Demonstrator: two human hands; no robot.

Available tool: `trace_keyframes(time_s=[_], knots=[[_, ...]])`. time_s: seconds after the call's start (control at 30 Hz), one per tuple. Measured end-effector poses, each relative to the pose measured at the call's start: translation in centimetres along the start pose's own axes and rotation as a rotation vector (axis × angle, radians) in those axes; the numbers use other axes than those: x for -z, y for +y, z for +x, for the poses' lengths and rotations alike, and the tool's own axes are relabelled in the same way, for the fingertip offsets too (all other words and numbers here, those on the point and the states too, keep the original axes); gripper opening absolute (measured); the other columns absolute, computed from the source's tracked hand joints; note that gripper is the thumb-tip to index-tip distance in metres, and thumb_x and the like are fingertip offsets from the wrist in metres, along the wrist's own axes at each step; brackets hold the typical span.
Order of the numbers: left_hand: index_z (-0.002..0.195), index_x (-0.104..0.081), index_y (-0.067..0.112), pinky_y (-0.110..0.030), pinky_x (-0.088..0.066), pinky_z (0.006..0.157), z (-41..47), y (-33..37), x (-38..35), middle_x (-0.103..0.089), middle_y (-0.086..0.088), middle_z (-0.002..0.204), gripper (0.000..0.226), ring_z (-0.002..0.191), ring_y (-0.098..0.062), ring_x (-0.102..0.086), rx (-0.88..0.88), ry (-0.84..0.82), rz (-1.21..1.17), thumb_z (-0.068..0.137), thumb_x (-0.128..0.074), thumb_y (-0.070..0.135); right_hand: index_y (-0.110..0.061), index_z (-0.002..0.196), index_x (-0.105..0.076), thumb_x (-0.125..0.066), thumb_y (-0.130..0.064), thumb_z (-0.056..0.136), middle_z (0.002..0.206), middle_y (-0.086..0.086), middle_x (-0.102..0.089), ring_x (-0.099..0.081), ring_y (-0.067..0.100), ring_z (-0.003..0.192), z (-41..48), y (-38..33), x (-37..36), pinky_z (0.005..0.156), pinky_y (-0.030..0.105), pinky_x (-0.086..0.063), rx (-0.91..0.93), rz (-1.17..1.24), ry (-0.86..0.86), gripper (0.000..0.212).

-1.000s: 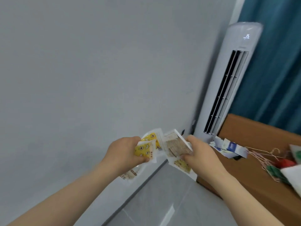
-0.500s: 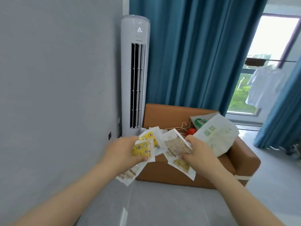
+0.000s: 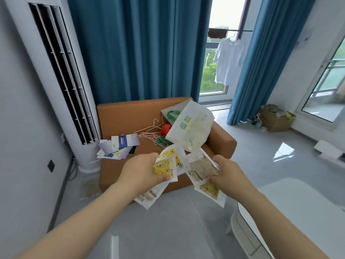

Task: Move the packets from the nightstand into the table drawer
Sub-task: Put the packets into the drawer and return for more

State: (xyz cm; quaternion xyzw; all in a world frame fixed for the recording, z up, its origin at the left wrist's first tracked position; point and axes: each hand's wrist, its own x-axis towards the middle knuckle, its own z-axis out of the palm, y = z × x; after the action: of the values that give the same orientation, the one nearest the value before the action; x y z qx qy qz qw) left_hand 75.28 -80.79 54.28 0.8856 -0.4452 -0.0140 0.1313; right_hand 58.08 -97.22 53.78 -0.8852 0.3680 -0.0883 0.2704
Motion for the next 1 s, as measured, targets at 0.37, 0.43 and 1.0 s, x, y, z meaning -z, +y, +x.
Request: trace_keyframes(time_s=[0.37, 0.43, 1.0], knots=[[0.078, -0.048, 0.030, -0.025, -0.041, 0.055, 13.9, 9.9, -9.5, -0.059, 0.013, 0.076, 0.038, 0.072, -0.003, -0.055, -0.023, -0.173, -0.149, 0.071, -0.066, 0.064, -0.026, 0.101, -0.054, -0.066, -0.021, 0.082, 0.100, -0.008, -0.061, -0.060, 0.009, 0.085, 10.3, 13.6, 2.1, 0.068, 0.026, -0.053, -0.241, 0.054, 0.017, 0.023], [0.077, -0.049, 0.030, -0.026, -0.045, 0.057, 16.6, 10.8, -11.0, -0.060, 0.013, 0.075, 0.038, 0.071, -0.003, -0.056, -0.028, -0.197, -0.170, 0.070, -0.067, 0.063, -0.029, 0.100, -0.053, -0.067, -0.021, 0.082, 0.098, -0.012, -0.060, -0.059, 0.007, 0.081, 12.3, 15.4, 2.3, 0.060, 0.019, -0.048, -0.269, 0.081, 0.021, 0.024], [0.072, -0.044, 0.029, -0.024, -0.034, 0.051, 45.3, 16.2, -19.4, -0.057, 0.011, 0.071, 0.037, 0.065, -0.002, -0.052, -0.347, -0.431, -0.105, 0.073, -0.067, 0.059, -0.020, 0.085, -0.050, -0.060, -0.016, 0.078, 0.080, -0.002, -0.059, -0.057, 0.016, 0.075, 32.1, 24.9, 3.7, 0.068, 0.039, -0.049, -0.624, 0.112, 0.083, 0.012]])
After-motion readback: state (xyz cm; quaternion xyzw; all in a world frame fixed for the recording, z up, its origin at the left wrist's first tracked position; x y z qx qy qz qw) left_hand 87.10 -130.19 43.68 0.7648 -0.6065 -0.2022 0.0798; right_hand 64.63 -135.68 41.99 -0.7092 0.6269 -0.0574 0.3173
